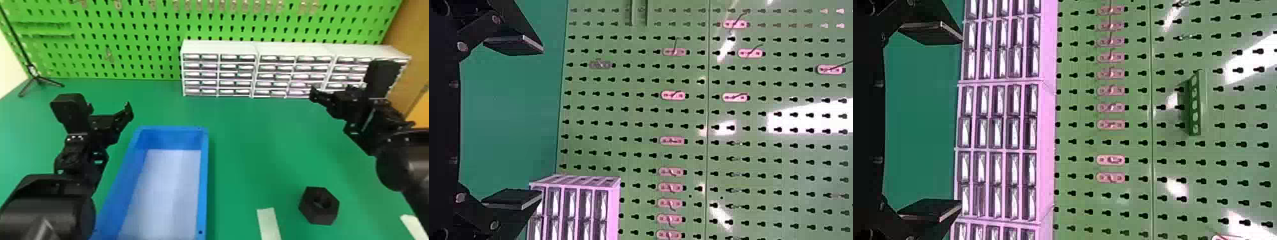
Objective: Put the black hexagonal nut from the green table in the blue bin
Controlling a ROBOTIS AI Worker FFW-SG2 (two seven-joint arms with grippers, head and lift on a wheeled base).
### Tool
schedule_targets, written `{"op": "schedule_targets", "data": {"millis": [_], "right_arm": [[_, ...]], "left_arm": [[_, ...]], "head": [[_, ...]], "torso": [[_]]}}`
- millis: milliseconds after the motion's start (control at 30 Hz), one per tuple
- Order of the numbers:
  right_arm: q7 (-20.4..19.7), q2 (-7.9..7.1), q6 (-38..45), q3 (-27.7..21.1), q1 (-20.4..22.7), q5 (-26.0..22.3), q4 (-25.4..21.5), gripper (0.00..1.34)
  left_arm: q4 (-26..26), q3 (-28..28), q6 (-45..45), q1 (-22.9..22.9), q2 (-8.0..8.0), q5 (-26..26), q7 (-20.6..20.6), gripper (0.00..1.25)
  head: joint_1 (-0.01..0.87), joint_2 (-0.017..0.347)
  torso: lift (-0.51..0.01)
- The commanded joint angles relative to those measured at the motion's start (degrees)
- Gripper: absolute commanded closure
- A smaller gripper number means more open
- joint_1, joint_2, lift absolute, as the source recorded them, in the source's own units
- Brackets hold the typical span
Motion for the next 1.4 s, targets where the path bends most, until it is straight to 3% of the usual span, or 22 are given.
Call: {"op": "schedule_targets", "data": {"millis": [0, 867, 1100, 1367], "right_arm": [[0.0, 0.02, 0.0, -0.1, 0.1, 0.0, 0.0, 0.14], [0.6, 0.37, 0.4, -1.4, 1.3, 0.2, -0.1, 0.14], [1.1, 0.99, 1.2, -2.8, 2.2, 0.4, -0.4, 0.14], [3.6, 2.13, 7.3, -7.0, 5.4, 1.8, -3.9, 0.14]], "left_arm": [[0.0, 0.0, 0.0, -0.1, 0.0, 0.0, 0.0, 0.25], [0.0, 0.1, 0.0, 0.0, -0.18, 0.0, 0.0, 0.25], [0.0, 0.2, 0.0, 0.1, -0.18, 0.0, 0.0, 0.25], [0.0, 0.5, -0.1, 0.4, -0.18, 0.1, 0.0, 0.25]], "head": [[0.683, 0.028], [0.683, 0.028], [0.683, 0.028], [0.683, 0.028]], "torso": [[-0.096], [-0.096], [-0.096], [-0.096]]}}
